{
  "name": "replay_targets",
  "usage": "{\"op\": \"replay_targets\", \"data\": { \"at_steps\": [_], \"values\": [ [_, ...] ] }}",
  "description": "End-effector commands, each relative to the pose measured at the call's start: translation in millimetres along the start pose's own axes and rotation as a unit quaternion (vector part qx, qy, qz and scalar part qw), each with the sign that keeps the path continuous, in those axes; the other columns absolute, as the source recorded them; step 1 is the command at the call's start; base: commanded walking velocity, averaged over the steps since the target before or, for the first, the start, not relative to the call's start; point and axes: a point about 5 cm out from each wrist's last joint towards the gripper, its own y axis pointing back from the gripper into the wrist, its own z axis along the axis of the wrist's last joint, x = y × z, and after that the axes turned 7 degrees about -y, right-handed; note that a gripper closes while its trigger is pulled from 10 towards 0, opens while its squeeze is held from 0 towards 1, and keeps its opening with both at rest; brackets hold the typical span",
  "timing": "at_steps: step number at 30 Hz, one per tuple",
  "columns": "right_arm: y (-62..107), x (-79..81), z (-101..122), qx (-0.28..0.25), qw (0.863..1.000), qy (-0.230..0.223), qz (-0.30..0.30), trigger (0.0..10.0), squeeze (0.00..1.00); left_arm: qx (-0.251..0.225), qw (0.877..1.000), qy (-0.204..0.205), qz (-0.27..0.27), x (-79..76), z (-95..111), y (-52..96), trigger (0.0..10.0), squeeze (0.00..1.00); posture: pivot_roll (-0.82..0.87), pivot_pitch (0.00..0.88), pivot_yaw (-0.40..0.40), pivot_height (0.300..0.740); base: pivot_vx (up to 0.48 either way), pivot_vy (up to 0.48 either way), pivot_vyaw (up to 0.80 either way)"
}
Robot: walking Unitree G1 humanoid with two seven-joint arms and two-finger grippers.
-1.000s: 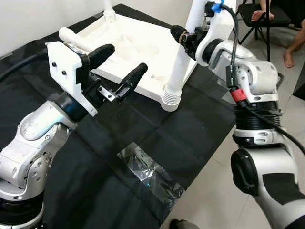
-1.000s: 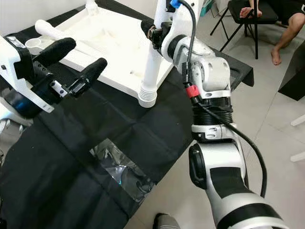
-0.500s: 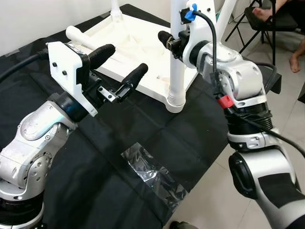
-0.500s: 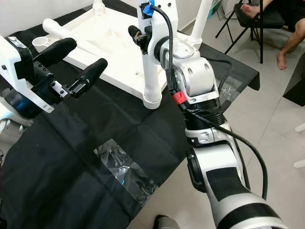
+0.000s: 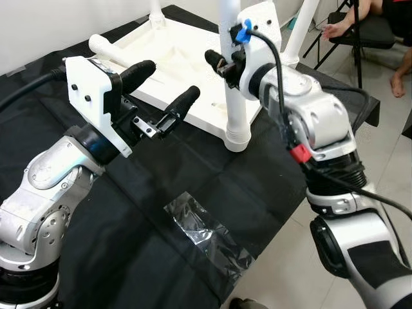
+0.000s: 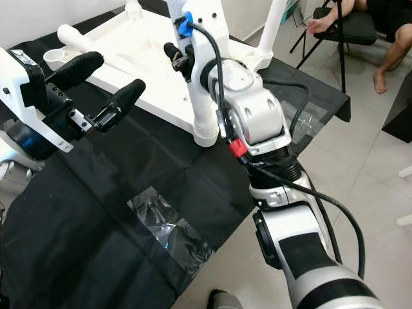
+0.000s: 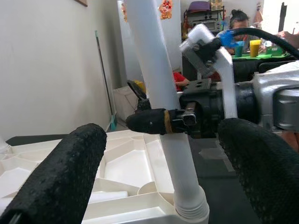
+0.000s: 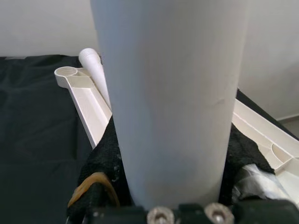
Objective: Building children table
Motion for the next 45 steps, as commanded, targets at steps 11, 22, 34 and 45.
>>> {"op": "replay_targets", "data": {
  "at_steps": [11,22,34,45],
  "values": [
    [12.7,-12.6,-63,0.127,0.99,-0.043,-0.046,10.0,0.0,-0.003,1.0,-0.002,-0.006,-2.0,3,-0.3,10.0,0.0,-0.04,0.247,-0.023,0.74,0.0,0.0,0.0],
    [21.7,-3.4,-66,0.116,0.991,-0.065,-0.036,10.0,0.0,-0.004,1.0,-0.003,-0.007,-1.6,3,0.6,10.0,0.0,-0.04,0.246,-0.017,0.74,0.0,0.0,0.0],
    [30.1,-4.2,-74,0.124,0.987,-0.09,-0.045,10.0,0.0,-0.001,1.0,-0.003,-0.009,-0.9,2,1.2,10.0,0.0,-0.04,0.244,-0.014,0.74,0.0,0.0,0.0],
    [24.9,-18.2,-73,0.13,0.978,-0.135,-0.088,10.0,0.0,-0.001,1.0,-0.003,-0.013,-2.0,2,0.5,10.0,0.0,-0.03,0.239,-0.012,0.74,0.0,0.0,0.0]
  ]
}}
